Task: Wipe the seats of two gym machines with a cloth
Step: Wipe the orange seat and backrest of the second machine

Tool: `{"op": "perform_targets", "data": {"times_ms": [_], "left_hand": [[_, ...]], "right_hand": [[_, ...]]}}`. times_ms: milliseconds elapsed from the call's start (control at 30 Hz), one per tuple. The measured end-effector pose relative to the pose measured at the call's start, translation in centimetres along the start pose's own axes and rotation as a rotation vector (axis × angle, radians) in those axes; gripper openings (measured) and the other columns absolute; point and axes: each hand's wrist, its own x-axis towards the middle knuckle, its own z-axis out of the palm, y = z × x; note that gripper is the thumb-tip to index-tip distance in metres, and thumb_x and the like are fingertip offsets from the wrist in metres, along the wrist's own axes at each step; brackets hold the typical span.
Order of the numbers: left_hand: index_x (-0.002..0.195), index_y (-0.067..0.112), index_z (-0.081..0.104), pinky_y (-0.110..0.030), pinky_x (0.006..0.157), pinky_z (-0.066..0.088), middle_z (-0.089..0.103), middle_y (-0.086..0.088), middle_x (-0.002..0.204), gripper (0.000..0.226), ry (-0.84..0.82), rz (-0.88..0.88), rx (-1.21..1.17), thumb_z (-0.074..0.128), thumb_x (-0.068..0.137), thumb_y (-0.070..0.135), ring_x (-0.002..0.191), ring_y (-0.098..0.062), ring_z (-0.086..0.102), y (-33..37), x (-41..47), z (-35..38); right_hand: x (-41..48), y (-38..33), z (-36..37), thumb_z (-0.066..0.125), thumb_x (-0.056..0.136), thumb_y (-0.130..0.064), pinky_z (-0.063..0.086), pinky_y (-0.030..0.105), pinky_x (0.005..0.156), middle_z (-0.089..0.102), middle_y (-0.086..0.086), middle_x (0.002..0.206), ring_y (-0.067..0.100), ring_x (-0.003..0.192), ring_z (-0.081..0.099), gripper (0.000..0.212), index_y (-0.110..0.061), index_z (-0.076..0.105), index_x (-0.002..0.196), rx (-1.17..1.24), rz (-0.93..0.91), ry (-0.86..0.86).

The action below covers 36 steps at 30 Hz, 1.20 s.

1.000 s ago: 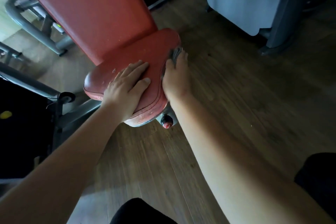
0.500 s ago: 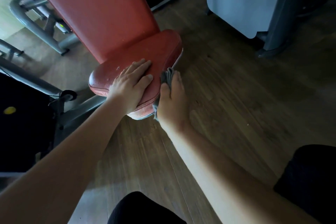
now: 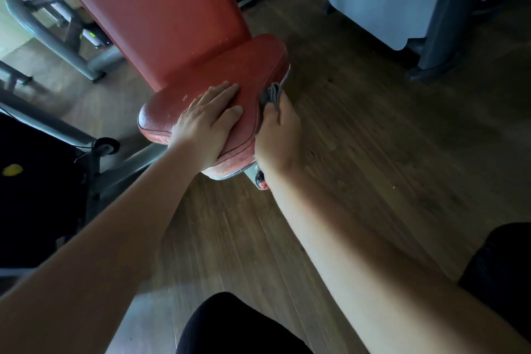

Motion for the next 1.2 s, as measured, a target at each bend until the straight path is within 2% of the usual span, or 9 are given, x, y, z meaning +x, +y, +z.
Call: {"op": "perform_targets", "data": {"times_ms": [133,267,433,633,767,900,1000,1067,1200], "left_hand": [[0.153,0.047,0.040,-0.038,0.124,0.021,0.032,0.021,0.164,0.074,-0.004,0.007,-0.006,0.026,0.085,0.071,0.154,-0.005,0.023,-0.1,0.0,0.0],[0.153,0.047,0.041,-0.038,0.122,0.021,0.033,0.022,0.164,0.068,0.011,0.002,0.000,0.030,0.088,0.067,0.154,-0.005,0.024,-0.1,0.2,0.1],[0.152,0.046,0.042,-0.039,0.123,0.023,0.034,0.021,0.163,0.068,0.009,0.005,-0.002,0.031,0.088,0.067,0.153,-0.006,0.026,-0.1,0.2,0.0],[0.151,0.047,0.043,-0.043,0.123,0.025,0.036,0.023,0.162,0.062,0.024,-0.015,0.009,0.036,0.092,0.064,0.153,-0.008,0.027,0.0,0.0,-0.1],[0.152,0.040,0.046,-0.044,0.124,0.024,0.039,0.014,0.163,0.061,-0.023,-0.018,0.029,0.040,0.096,0.063,0.153,-0.016,0.030,0.4,-0.3,-0.6],[0.144,0.027,0.057,-0.040,0.115,0.038,0.056,0.002,0.151,0.062,0.061,-0.042,0.065,0.044,0.094,0.060,0.139,-0.024,0.049,1.9,-1.5,-1.8],[0.139,0.021,0.063,-0.033,0.103,0.041,0.064,-0.003,0.141,0.043,0.213,-0.107,-0.215,0.052,0.102,0.041,0.129,-0.025,0.058,5.0,-3.7,-3.0],[0.135,0.025,0.066,-0.029,0.099,0.043,0.069,-0.001,0.134,0.038,0.274,-0.183,-0.512,0.051,0.103,0.039,0.122,-0.021,0.062,7.1,-5.1,-3.7],[0.128,0.031,0.068,-0.042,0.112,0.048,0.072,0.002,0.125,0.033,0.295,-0.260,-1.296,0.050,0.102,0.042,0.121,-0.015,0.066,9.3,-6.3,-5.0]], "right_hand": [[-3.7,0.9,-0.2,0.035,0.096,-0.027,0.032,0.044,0.121,0.043,0.009,0.158,0.019,0.147,0.039,0.060,-0.010,0.038,0.153,0.037,-0.067,-0.055],[3.1,-0.1,-0.3,0.034,0.088,-0.032,0.045,0.048,0.110,0.063,0.008,0.135,0.026,0.125,0.060,0.058,-0.016,0.053,0.141,-0.016,0.084,-0.105],[-2.6,0.5,-0.8,0.035,0.093,-0.029,0.037,0.043,0.117,0.050,0.003,0.153,0.016,0.141,0.047,0.060,-0.017,0.041,0.151,-0.018,-0.020,-0.133],[0.8,-1.1,-1.1,0.042,0.093,-0.025,0.047,0.044,0.108,0.068,0.005,0.130,0.023,0.123,0.062,0.047,-0.017,0.060,0.136,-0.134,0.010,-0.160],[0.5,-2.4,-3.0,0.046,0.100,-0.021,0.048,0.041,0.106,0.068,0.007,0.130,0.024,0.121,0.062,0.038,-0.016,0.061,0.135,-0.273,0.001,-0.227],[0.2,-5.4,-3.8,0.046,0.101,-0.019,0.047,0.034,0.104,0.066,0.009,0.134,0.021,0.121,0.062,0.041,-0.014,0.058,0.140,-0.322,-0.100,-0.224],[-0.9,-8.1,-3.8,0.049,0.100,-0.020,0.048,0.037,0.106,0.067,0.000,0.132,0.018,0.122,0.062,0.041,-0.020,0.057,0.141,-0.297,-0.186,-0.220],[-1.8,-9.9,-3.2,0.052,0.099,-0.022,0.049,0.037,0.105,0.068,-0.007,0.128,0.012,0.118,0.062,0.039,-0.026,0.059,0.137,-0.254,-0.205,-0.229],[-3.7,-12.3,-1.1,0.060,0.093,-0.016,0.052,0.032,0.104,0.073,-0.005,0.122,0.006,0.113,0.066,0.037,-0.021,0.068,0.128,-0.176,-0.288,-0.231]]}}
